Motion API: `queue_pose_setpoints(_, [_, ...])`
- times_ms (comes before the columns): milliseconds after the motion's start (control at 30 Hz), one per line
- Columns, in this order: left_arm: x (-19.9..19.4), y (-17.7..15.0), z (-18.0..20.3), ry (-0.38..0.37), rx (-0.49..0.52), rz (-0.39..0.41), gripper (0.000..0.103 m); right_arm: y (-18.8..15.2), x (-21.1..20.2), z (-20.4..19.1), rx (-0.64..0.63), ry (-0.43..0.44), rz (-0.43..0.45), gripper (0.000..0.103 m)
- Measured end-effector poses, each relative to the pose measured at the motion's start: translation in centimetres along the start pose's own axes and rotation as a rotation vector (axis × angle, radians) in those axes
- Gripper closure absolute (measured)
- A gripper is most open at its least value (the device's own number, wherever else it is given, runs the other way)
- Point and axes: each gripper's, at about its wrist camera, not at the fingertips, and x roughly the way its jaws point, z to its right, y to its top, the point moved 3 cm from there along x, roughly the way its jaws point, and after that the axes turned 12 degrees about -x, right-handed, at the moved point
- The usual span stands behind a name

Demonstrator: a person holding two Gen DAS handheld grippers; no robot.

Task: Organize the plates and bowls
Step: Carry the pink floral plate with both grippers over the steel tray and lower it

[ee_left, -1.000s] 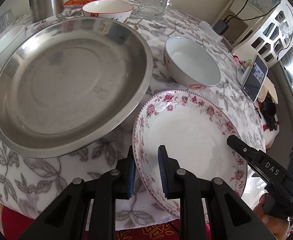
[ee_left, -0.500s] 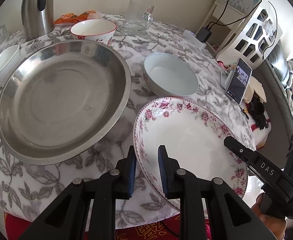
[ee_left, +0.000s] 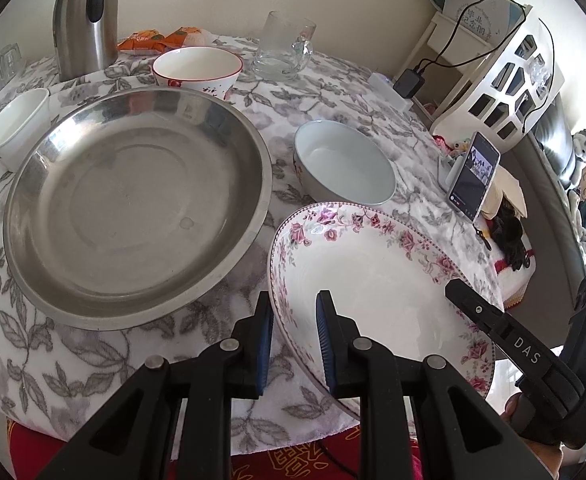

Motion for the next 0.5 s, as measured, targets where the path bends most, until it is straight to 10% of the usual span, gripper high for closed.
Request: queue_pose_setpoints(500, [-0.4,-0.5,0.3,0.015,0.024,0.007,0.081,0.1,-0.9,-0.3,0.0,-0.006,0.029,0.085])
